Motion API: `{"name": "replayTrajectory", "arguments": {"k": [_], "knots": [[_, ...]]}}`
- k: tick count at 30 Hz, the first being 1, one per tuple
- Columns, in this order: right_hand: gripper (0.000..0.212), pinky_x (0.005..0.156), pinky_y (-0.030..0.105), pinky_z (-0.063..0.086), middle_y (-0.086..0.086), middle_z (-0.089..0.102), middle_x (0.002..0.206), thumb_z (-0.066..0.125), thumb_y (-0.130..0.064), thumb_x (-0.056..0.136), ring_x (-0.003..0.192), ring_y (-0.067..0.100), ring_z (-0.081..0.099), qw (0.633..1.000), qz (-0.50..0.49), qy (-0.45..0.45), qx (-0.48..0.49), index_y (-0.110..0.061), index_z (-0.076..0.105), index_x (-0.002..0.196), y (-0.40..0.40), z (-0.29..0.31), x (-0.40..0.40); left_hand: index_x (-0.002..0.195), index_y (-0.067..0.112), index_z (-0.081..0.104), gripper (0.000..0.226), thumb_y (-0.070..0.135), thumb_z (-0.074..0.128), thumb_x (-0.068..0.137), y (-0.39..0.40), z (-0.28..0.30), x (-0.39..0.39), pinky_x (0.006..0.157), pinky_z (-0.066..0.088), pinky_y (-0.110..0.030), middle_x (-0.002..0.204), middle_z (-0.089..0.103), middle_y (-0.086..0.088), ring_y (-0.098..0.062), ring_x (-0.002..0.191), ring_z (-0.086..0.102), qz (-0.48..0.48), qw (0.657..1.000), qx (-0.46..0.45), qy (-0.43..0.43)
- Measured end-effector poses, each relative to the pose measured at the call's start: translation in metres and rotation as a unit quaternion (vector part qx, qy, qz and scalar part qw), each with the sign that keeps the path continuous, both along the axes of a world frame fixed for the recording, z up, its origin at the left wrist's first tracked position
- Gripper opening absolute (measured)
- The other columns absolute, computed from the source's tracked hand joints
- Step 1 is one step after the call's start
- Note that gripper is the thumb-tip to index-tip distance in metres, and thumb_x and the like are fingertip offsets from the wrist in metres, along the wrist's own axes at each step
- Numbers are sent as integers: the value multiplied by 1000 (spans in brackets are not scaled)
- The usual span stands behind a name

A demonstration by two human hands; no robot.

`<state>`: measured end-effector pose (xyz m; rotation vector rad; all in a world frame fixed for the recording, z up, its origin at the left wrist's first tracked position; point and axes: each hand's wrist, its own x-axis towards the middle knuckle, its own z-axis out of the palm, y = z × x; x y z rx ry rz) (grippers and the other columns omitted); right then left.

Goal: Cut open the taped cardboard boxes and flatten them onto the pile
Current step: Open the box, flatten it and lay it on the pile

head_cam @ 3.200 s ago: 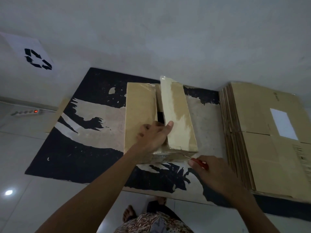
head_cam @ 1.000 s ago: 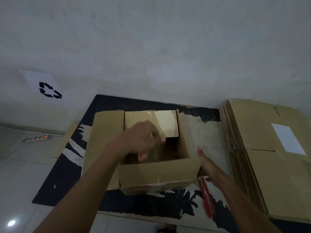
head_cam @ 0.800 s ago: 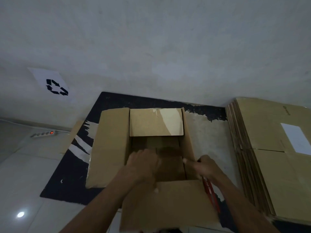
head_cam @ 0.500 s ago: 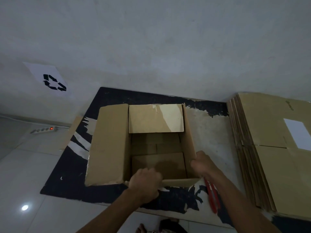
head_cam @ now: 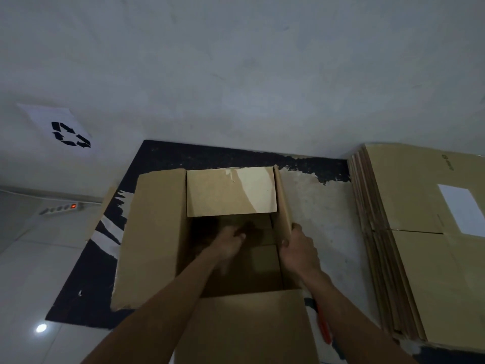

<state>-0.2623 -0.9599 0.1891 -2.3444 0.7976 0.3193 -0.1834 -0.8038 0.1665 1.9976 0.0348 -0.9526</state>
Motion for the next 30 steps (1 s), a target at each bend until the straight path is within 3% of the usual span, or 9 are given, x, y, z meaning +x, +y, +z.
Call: {"name": "replayTrajectory", "arguments": {"k": [2,5,8,11,13,18,23,26,30], "knots": [[47,88,38,53,15,58,127,52,-15,99,108,30,61,1000,-6,-15,10,-11,36,143,0,-6,-2,130,7,57,32,4,50,99,-6,-3,11,78,46,-21,120,62,-11,-18,103,61,21,987,28,-158],[52,88,40,56,14,60,124,57,-13,96,105,31,62,999,-2,-29,25,-13,37,144,-5,-11,-4,127,4,61,46,-7,60,82,-16,9,24,93,47,-29,126,59,-16,-26,118,56,90,878,40,-468],[54,85,37,56,14,60,121,59,-14,95,102,29,63,999,3,-33,39,-13,36,145,-6,-10,-3,149,14,40,80,-2,66,75,-30,37,60,110,38,-42,151,37,-18,-33,139,36,69,813,112,-567],[52,86,39,56,15,59,120,55,-16,98,101,29,62,999,2,-36,40,-13,35,146,-6,-11,-3,156,20,24,85,16,71,85,-36,42,112,123,10,-53,164,16,-11,-35,152,7,-108,852,261,-441],[51,86,39,55,15,59,118,51,-16,100,99,28,62,999,-2,-39,36,-14,33,147,-6,-11,-3,150,21,35,66,26,66,92,-40,30,127,122,5,-56,159,30,-9,-33,150,16,-154,871,287,-367],[54,87,32,49,11,58,125,44,-20,103,107,23,60,1000,1,-23,17,-16,24,153,-6,-8,-2,121,18,59,22,21,52,100,-54,17,136,116,16,-55,125,59,-9,-31,129,43,-93,874,277,-389],[54,85,39,55,8,60,117,49,-24,100,98,23,62,998,-28,-31,48,-20,29,150,-7,-15,-1,134,15,49,43,29,60,95,-70,28,122,117,9,-58,151,35,-16,-35,145,22,-111,876,322,-342],[60,87,43,56,2,59,118,62,-32,93,99,21,62,987,-68,-57,137,-27,34,146,-14,-15,-5,142,15,38,54,39,56,97,-96,36,58,113,34,-50,147,40,-11,-30,136,38,-43,901,191,-387],[50,103,39,46,-12,58,122,70,-26,88,110,13,55,953,-88,-52,285,-38,47,131,-31,-10,-14,124,11,47,44,39,62,94,-119,31,-5,77,55,-32,126,57,-8,-26,108,58,43,998,19,-47]]}}
